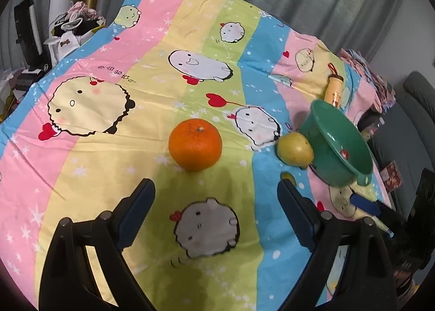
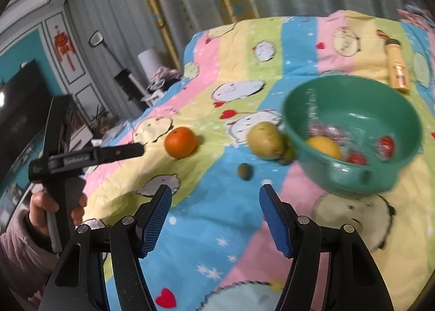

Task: Organize fruits
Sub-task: 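Withdraw both tools from the basin toward the orange on the quilt, then close the left and right tools together around the orange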

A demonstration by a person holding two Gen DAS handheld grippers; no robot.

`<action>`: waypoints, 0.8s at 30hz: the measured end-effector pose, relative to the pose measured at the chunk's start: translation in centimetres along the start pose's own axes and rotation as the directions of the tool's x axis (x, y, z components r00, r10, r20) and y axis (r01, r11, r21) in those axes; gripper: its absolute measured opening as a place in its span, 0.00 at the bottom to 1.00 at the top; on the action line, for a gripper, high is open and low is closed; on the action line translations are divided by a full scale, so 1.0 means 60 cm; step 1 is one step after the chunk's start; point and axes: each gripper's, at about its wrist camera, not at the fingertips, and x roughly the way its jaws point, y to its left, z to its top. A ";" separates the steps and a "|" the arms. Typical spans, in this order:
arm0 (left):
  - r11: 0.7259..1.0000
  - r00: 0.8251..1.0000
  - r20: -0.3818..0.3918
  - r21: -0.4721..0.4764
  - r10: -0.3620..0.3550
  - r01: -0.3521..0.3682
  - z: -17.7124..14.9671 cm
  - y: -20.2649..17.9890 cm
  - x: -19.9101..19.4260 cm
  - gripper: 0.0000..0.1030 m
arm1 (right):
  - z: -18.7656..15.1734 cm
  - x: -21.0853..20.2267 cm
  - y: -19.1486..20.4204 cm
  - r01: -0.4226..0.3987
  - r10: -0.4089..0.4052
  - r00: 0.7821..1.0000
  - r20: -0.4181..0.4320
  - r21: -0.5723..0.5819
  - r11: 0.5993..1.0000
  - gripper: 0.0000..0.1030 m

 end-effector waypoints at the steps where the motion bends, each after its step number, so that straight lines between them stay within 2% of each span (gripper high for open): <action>1: 1.000 1.000 0.001 -0.005 -0.006 0.006 0.004 0.002 0.006 0.89 | 0.003 0.010 0.006 -0.004 0.004 1.000 -0.008 -0.010 1.000 0.66; 4: 1.000 1.000 -0.006 -0.014 -0.020 0.020 0.019 0.010 0.025 0.89 | 0.021 0.061 0.035 -0.035 0.032 0.998 -0.045 -0.056 0.998 0.66; 11: 0.992 0.992 -0.048 -0.052 -0.114 0.111 0.056 0.038 0.072 0.89 | 0.059 0.175 0.081 -0.069 0.049 0.991 -0.125 -0.159 0.985 0.66; 20: 0.989 0.987 -0.091 -0.077 -0.134 0.127 0.064 0.068 0.112 0.85 | 0.093 0.261 0.100 -0.085 0.049 0.984 -0.173 -0.207 0.975 0.66; 22: 0.989 0.986 -0.098 -0.081 -0.134 0.126 0.062 0.070 0.119 0.83 | 0.095 0.272 0.100 -0.084 0.046 0.983 -0.181 -0.208 0.974 0.66; 24: 0.988 0.985 -0.106 -0.084 -0.138 0.129 0.061 0.072 0.128 0.75 | 0.095 0.283 0.100 -0.081 0.041 0.981 -0.189 -0.210 0.974 0.66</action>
